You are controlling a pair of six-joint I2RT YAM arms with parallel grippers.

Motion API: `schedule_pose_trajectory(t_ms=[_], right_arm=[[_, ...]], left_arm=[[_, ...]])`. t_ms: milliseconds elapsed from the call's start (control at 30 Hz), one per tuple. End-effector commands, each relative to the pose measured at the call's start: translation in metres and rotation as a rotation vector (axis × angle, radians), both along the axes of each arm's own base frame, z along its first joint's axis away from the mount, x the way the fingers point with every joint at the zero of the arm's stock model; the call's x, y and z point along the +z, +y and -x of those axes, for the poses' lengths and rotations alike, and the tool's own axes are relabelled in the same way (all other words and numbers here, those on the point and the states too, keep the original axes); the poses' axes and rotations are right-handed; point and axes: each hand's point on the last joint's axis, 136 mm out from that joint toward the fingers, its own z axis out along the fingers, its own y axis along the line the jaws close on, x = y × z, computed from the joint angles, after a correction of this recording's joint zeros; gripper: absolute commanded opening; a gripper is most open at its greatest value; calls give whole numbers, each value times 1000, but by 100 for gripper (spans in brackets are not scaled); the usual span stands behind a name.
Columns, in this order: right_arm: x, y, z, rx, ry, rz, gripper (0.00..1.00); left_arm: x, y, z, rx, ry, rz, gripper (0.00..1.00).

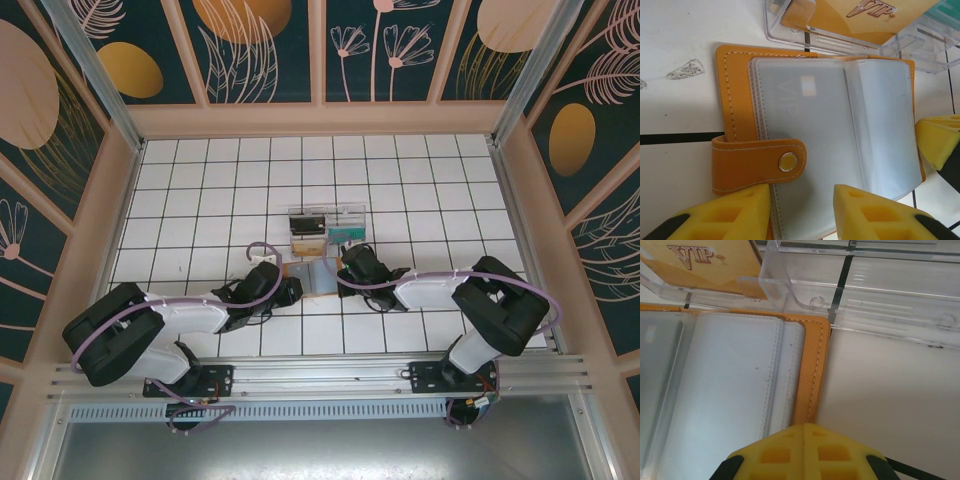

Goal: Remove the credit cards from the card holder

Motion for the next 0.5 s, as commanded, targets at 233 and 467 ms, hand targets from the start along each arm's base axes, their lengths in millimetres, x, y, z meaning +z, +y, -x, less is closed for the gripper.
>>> schedule_pose_trajectory(t_ms=[233,467], right_arm=[[-22,3,18,18,79,43,1],[-22,4,19,21,78,47,1]], left_arm=[[16,-29,1,-85,-5,121,54],[22,-32,1,-91,-18,148,67]])
